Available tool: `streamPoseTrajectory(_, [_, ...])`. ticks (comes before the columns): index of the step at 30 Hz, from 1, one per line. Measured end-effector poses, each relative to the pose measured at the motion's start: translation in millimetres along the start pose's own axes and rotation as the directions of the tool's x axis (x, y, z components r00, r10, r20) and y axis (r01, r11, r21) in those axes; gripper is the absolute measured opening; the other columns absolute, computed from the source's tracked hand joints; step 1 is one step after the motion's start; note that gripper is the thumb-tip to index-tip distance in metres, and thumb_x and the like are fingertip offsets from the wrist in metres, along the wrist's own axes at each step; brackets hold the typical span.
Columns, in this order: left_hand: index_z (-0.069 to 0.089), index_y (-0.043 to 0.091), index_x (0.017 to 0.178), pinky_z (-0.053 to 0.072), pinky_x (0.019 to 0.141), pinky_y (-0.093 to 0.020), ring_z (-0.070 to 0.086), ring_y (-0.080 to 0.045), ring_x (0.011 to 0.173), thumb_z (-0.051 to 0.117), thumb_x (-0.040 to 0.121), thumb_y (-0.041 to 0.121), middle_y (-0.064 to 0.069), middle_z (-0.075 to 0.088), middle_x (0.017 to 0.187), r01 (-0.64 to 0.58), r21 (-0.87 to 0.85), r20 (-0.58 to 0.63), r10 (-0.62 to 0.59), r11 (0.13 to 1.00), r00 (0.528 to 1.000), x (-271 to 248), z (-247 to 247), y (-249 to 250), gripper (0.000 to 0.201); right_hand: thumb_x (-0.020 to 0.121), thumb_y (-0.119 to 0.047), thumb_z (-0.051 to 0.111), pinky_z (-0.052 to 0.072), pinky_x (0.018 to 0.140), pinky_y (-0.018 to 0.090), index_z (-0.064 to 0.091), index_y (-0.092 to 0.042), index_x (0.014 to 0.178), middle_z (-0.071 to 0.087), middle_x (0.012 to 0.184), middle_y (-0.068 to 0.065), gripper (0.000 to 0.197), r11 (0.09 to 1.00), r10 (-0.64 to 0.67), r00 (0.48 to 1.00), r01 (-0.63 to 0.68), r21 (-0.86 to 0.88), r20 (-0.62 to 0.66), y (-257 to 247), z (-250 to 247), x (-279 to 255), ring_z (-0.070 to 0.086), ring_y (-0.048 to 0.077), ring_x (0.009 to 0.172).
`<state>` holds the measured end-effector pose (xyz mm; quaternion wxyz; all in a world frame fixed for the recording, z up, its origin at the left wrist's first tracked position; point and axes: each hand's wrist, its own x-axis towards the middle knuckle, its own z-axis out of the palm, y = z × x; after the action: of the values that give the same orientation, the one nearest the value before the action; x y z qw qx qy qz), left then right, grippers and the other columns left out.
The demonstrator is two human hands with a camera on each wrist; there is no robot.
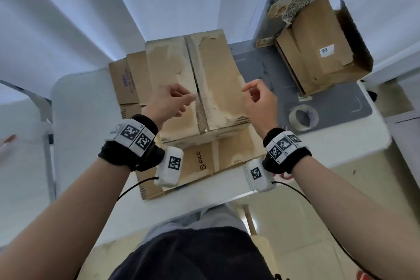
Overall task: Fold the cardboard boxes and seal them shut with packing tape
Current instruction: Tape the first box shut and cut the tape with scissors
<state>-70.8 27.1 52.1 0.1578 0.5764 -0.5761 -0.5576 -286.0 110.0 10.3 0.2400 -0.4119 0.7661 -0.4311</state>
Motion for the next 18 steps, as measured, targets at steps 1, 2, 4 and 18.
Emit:
streamPoseTrajectory(1, [0.069, 0.007, 0.098, 0.05, 0.057, -0.019, 0.059, -0.012, 0.068, 0.072, 0.09, 0.023, -0.004, 0.066, 0.083, 0.02, 0.011, 0.012, -0.021, 1.0, 1.0, -3.8, -0.4, -7.7, 0.018, 0.09, -0.01, 0.057, 0.038, 0.058, 0.009, 0.063, -0.01, 0.09, 0.055, 0.07, -0.007, 0.006, 1.0, -0.02, 0.998, 0.02, -0.008, 0.064, -8.6, 6.6, -11.4, 0.047, 0.003, 0.062])
streamPoseTrajectory(2, [0.069, 0.006, 0.097, 0.052, 0.058, -0.02, 0.061, -0.013, 0.069, 0.073, 0.089, 0.022, -0.005, 0.067, 0.082, 0.04, 0.019, 0.025, -0.041, 0.999, 0.999, -7.8, 0.7, -14.2, 0.018, 0.09, -0.013, 0.059, 0.04, 0.059, 0.012, 0.063, -0.012, 0.088, 0.055, 0.068, -0.007, 0.005, 0.999, -0.031, 0.992, 0.034, -0.019, 0.121, -12.5, 12.8, -21.6, 0.048, 0.003, 0.062])
streamPoseTrajectory(4, [0.069, 0.004, 0.094, 0.053, 0.06, -0.022, 0.063, -0.014, 0.069, 0.074, 0.088, 0.02, -0.008, 0.071, 0.082, 0.065, 0.036, 0.044, -0.066, 0.997, 0.997, -14.1, 5.8, -25.1, 0.018, 0.089, -0.018, 0.061, 0.045, 0.061, 0.018, 0.063, -0.015, 0.085, 0.058, 0.069, -0.008, 0.006, 0.997, -0.004, 0.982, 0.02, -0.08, 0.189, -11.9, 22.3, -38.1, 0.052, 0.006, 0.064])
streamPoseTrajectory(18, [0.074, -0.004, 0.092, 0.061, 0.072, -0.031, 0.074, -0.026, 0.079, 0.074, 0.088, 0.019, -0.016, 0.075, 0.08, 0.191, -0.096, 0.151, -0.176, 0.977, 0.973, -37.1, 20.4, -55.5, 0.024, 0.09, 0.001, 0.066, 0.061, 0.079, 0.03, 0.066, 0.004, 0.098, 0.073, 0.097, 0.023, 0.009, 0.659, 0.554, 0.765, -0.644, 0.389, 0.328, -2.6, 25.5, -78.2, 0.074, 0.03, 0.087])
